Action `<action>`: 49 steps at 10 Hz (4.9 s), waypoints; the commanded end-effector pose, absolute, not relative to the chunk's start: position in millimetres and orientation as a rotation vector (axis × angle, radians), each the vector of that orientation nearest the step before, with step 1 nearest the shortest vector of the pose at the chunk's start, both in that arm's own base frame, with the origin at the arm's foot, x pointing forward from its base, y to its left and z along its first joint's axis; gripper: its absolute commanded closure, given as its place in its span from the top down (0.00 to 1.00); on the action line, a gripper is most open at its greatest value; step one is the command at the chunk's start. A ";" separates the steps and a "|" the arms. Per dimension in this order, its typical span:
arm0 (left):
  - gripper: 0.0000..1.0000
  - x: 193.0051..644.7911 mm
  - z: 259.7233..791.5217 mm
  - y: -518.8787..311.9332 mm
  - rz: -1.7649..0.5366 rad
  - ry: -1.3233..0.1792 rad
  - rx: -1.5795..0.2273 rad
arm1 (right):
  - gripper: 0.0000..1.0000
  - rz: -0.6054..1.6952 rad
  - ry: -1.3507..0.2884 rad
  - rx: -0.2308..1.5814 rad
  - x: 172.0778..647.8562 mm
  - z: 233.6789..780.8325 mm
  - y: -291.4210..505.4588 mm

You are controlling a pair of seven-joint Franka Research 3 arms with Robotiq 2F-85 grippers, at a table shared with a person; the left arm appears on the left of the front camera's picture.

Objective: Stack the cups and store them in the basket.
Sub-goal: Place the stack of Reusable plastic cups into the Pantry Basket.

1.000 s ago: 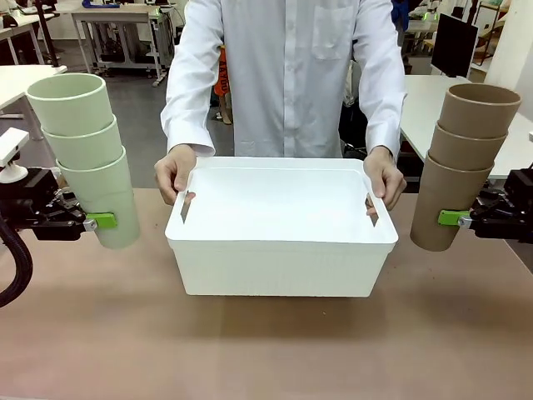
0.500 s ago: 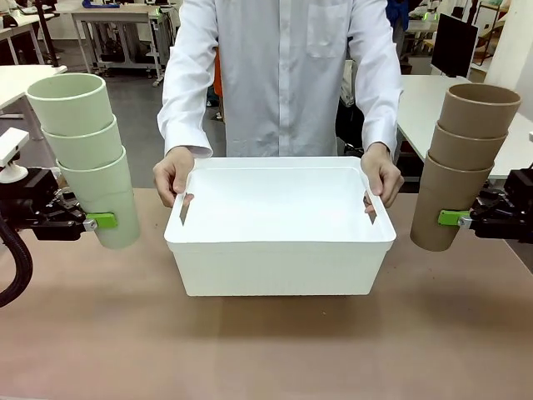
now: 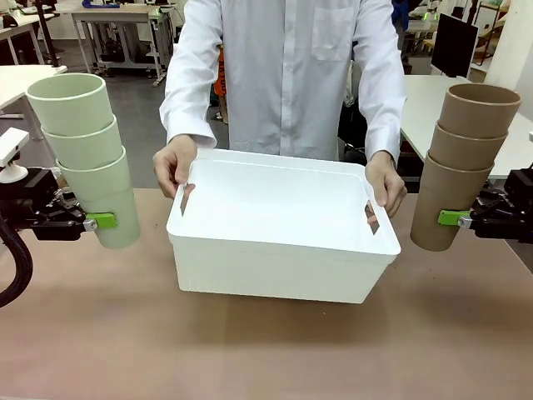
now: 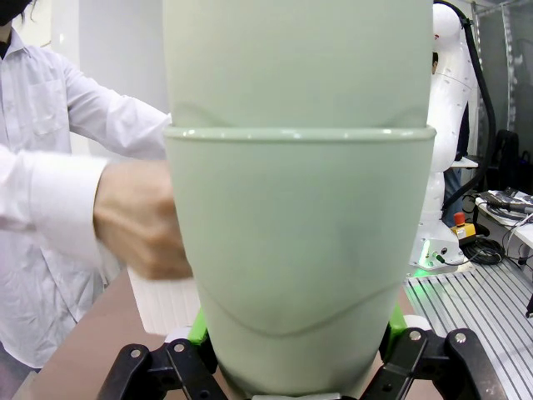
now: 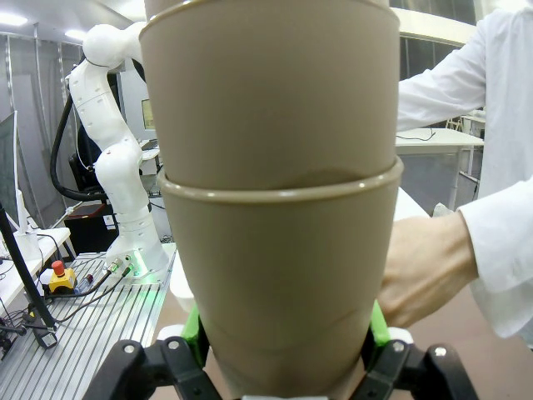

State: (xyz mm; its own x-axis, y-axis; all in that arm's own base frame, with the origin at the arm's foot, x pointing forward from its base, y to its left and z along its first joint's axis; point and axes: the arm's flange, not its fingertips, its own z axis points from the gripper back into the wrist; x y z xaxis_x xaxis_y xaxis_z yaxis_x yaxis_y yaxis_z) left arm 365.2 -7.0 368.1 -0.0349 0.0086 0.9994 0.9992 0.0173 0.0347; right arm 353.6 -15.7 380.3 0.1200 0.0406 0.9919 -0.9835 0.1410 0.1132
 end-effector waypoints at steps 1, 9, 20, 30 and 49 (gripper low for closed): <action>0.85 364.3 372.4 -7.9 -1.226 -1.258 -1.190 | 0.85 1.047 -1.163 1.119 353.9 384.3 -15.8; 0.85 364.3 372.4 -7.9 -1.226 -1.258 -1.190 | 0.85 1.047 -1.148 1.041 344.4 417.4 -5.2; 0.85 364.3 372.4 -7.9 -1.226 -1.258 -1.190 | 0.85 1.149 -0.740 0.548 369.1 477.4 179.4; 0.85 364.3 372.4 -7.9 -1.226 -1.258 -1.190 | 0.85 1.230 -0.486 0.301 372.9 400.7 257.1; 0.85 364.3 372.4 -7.9 -1.226 -1.258 -1.190 | 1.00 1.180 -0.779 0.555 335.3 561.3 76.6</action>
